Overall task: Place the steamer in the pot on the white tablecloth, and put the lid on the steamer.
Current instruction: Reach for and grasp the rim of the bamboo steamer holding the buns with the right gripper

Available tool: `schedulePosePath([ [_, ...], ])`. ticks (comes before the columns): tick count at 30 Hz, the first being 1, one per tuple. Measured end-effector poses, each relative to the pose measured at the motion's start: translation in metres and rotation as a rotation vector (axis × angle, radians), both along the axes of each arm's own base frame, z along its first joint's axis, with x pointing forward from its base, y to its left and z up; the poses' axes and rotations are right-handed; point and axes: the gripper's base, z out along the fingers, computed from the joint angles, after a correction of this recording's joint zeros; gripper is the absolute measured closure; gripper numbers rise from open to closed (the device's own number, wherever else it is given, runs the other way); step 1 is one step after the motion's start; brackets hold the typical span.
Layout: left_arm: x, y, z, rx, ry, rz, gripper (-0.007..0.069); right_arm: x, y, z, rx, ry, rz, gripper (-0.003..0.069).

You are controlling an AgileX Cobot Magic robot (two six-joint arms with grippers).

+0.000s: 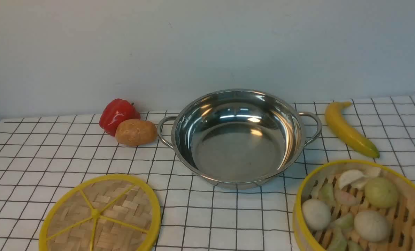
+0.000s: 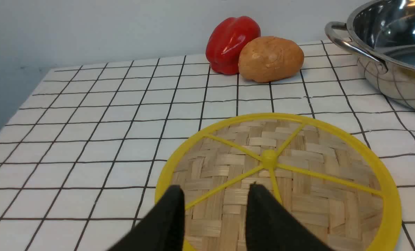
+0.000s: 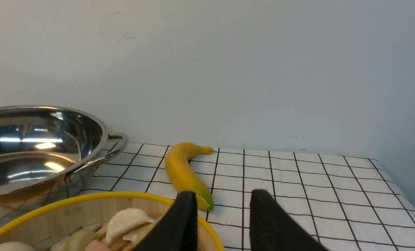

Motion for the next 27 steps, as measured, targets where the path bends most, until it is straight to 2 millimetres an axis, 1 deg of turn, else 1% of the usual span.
schedulePosePath([
  [19, 0.0, 0.0, 0.0, 0.0, 0.0, 0.0, 0.0382, 0.0, 0.0, 0.0, 0.0, 0.0, 0.0, 0.0419],
  [27, 0.0, 0.0008, 0.0, 0.029, 0.001, 0.001, 0.0382, 0.0, 0.0, 0.0, 0.0, 0.0, 0.0, 0.0419],
])
